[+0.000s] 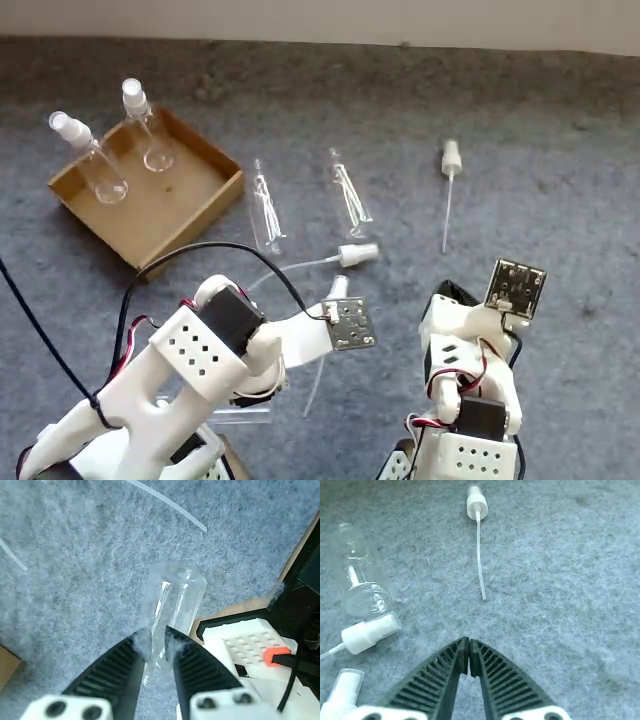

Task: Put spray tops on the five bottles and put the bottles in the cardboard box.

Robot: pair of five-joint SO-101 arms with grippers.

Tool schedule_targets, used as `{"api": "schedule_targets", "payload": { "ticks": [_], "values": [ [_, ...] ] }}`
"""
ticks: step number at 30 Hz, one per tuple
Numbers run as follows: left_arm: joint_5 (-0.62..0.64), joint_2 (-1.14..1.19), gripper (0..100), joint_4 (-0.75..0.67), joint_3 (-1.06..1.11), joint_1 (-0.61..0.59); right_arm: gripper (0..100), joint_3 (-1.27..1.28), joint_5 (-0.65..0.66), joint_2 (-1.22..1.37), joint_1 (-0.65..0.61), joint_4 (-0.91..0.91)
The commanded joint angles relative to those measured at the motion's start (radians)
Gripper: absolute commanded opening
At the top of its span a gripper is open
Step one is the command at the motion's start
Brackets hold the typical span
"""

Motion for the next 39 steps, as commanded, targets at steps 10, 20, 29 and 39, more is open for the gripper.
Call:
{"api": "schedule_targets", "payload": {
  "ticks": [10, 20, 29, 39],
  "values": [
    [0.014, -0.223, 0, 0.014, -0.291, -0.168, 0.7, -0.002, 0.011, -0.008, -0.007, -0.030],
    [0.015, -0.598, 0, -0.031, -0.130, -0.438, 0.7, -0.002, 0.011, -0.008, -0.007, -0.030],
    [0.109, -0.839, 0, -0.187, 0.116, -0.584, 0.7, 0.047, 0.011, -0.008, -0.008, -0.031],
    [0.183, -1.087, 0, -0.206, 0.278, -0.585, 0.7, 0.045, 0.054, -0.008, -0.008, -0.030]
  ]
}}
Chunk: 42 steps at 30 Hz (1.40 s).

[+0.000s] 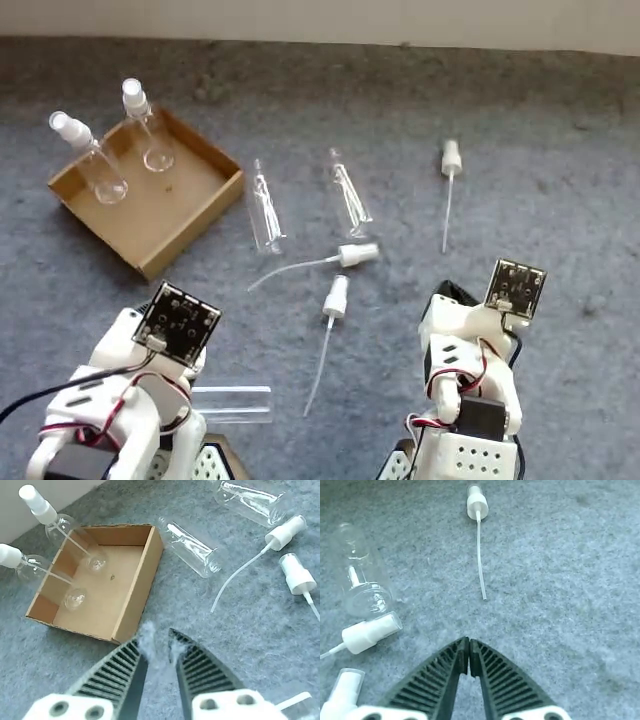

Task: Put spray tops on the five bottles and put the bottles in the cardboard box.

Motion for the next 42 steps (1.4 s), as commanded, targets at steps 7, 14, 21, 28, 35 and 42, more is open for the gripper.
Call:
{"api": "schedule_targets", "payload": {
  "ticks": [7, 14, 21, 28, 35, 42],
  "values": [
    [0.017, -0.104, 0, -0.109, 0.070, -0.099, 0.7, 0.004, 0.256, 0.002, -0.093, -0.021],
    [0.018, -0.107, 1, -0.167, 0.170, -0.384, 0.8, -0.208, 0.505, 0.004, -0.291, 0.173],
    [0.018, -0.107, 1, -0.166, 0.173, -0.679, 16.1, -0.286, 0.664, 0.004, -0.585, 0.361],
    [0.018, -0.107, 1, -0.146, 0.237, -0.872, 20.6, -0.320, 0.666, 0.093, -0.696, 0.358],
    [0.084, -0.107, 1, -0.152, 0.383, -0.892, 20.6, -0.638, 0.661, 0.512, -0.789, 0.403],
    [0.163, -0.107, 1, -0.155, 0.401, -0.892, 20.6, -0.817, 0.666, 0.769, -1.078, 0.479]
  ]
}}
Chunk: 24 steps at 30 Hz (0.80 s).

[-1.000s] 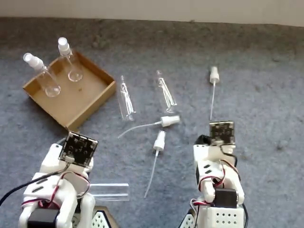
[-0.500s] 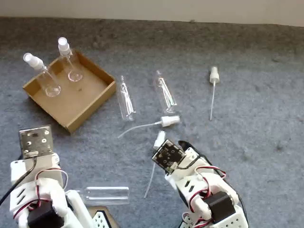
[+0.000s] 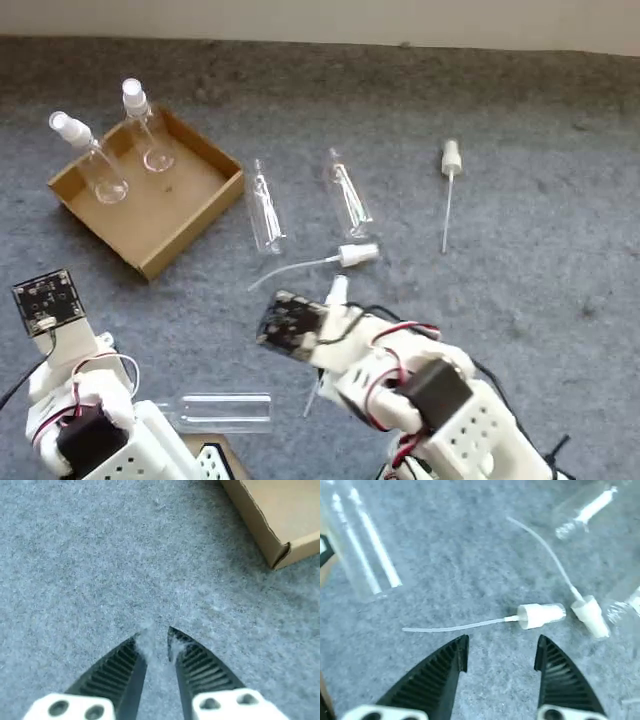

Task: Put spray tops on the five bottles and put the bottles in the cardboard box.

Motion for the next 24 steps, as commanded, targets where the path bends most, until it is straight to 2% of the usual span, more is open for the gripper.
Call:
{"api": "schedule_targets", "payload": {
  "ticks": [1, 5, 9, 16, 20, 24],
  "values": [
    [0.023, -0.012, 1, -0.018, -0.002, -0.021, 20.6, -0.101, 0.012, 0.093, -0.143, 0.008],
    [0.026, -0.012, 1, -0.051, -0.001, -0.142, 21.1, -0.102, 0.014, 0.168, -0.251, -0.019],
    [0.026, -0.012, 1, -0.055, 0.007, -0.217, 21.1, -0.076, 0.014, 0.252, -0.278, -0.142],
    [0.028, -0.012, 1, -0.120, 0.061, -0.219, 22.1, -0.050, 0.014, 0.371, -0.288, -0.291],
    [0.031, -0.012, 1, -0.118, 0.062, -0.219, 28.4, -0.047, 0.006, 0.412, -0.364, -0.309],
    [0.112, -0.012, 1, -0.123, 0.062, -0.223, 29.3, -0.047, 0.003, 0.438, -0.444, -0.309]
  ]
}}
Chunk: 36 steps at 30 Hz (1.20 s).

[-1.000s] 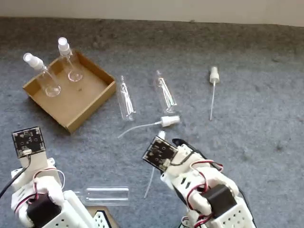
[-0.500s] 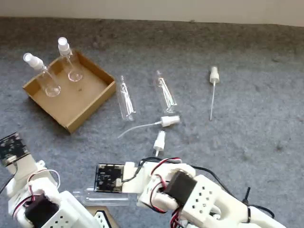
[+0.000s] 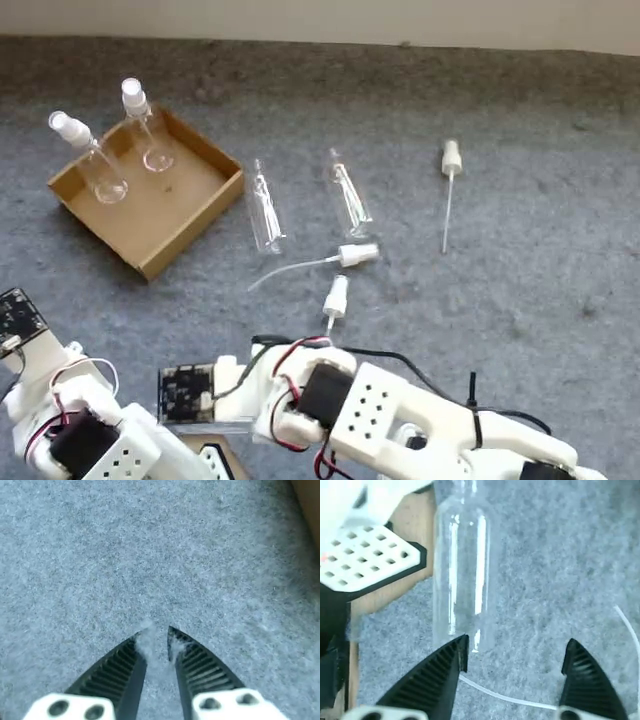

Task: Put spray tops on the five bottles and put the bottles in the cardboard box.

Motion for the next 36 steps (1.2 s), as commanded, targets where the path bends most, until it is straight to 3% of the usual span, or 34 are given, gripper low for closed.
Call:
{"api": "schedule_targets", "payload": {
  "ticks": [1, 15, 22, 36],
  "values": [
    [0.072, -0.010, 1, -0.037, -0.002, -0.015, 29.3, -0.008, -0.012, 0.012, -0.071, -0.022],
    [0.074, -0.010, 1, -0.044, 0.005, -0.027, 29.3, 0.147, -0.213, 0.019, -0.093, -0.271],
    [0.074, -0.010, 1, -0.051, -0.001, -0.236, 29.3, 0.157, -0.330, 0.019, -0.094, -0.271],
    [0.074, -0.010, 1, -0.051, 0.001, -0.306, 29.2, 0.160, -0.413, 0.021, -0.108, -0.275]
  ]
}}
